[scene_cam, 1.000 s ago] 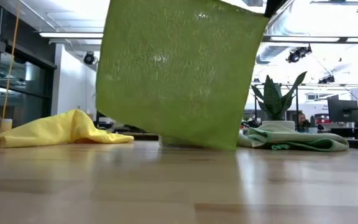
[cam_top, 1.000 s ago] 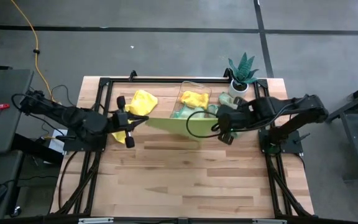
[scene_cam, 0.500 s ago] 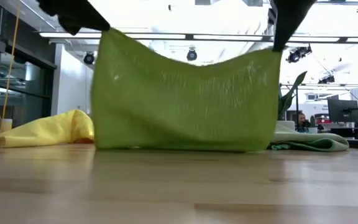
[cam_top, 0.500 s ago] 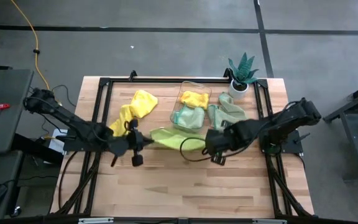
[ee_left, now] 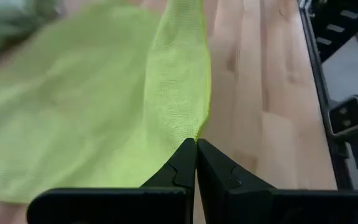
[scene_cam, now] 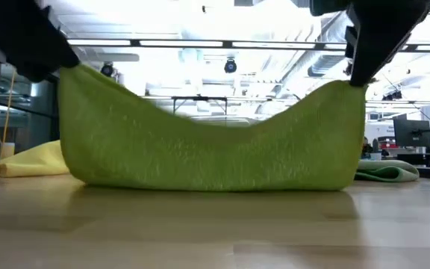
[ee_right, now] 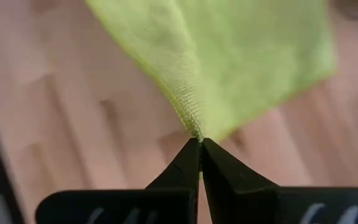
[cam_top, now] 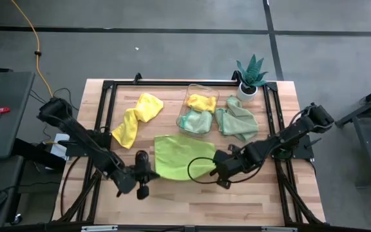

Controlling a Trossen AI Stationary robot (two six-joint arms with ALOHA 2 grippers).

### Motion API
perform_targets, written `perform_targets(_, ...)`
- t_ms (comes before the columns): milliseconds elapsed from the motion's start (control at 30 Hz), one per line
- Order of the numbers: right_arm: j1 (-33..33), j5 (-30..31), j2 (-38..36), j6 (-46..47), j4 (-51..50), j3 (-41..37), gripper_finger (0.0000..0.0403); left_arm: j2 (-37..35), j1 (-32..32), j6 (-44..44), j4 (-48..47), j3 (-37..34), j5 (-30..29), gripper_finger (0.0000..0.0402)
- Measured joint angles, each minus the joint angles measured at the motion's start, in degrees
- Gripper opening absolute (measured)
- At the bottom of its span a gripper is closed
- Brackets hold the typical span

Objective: Fold microfiber towels
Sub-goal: Fold the green towel

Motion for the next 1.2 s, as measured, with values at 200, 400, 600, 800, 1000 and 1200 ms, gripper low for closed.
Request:
perform_targets(200,2.7,-4.7,0.3,2.6,5.8,-0.4,0.0000,7.2,-4.3,-6.1,11.1,0.0,1.1,0.0000)
perform_targets(400,6.2,-7.7,3.5,10.3,11.1,-0.4,0.0000,10.9,-7.7,-11.3,14.2,0.0,4.2,0.0000)
perform_targets(600,9.0,-11.2,10.2,18.8,13.8,-0.4,0.0000,11.1,-9.5,-15.3,13.0,0.0,6.2,0.0000)
perform_targets(800,9.1,-15.0,13.7,19.6,18.3,-0.4,0.0000,11.1,-9.7,-15.6,11.0,0.0,10.3,0.0000)
perform_targets(1000,9.1,-16.8,14.6,20.3,24.3,-0.4,0.0000,11.1,-9.6,-18.4,9.7,0.0,16.3,0.0000)
perform_targets(1200,7.4,-17.9,10.1,14.2,19.1,2.0,0.0000,5.2,-6.5,-17.5,10.0,0.1,21.2,0.0000)
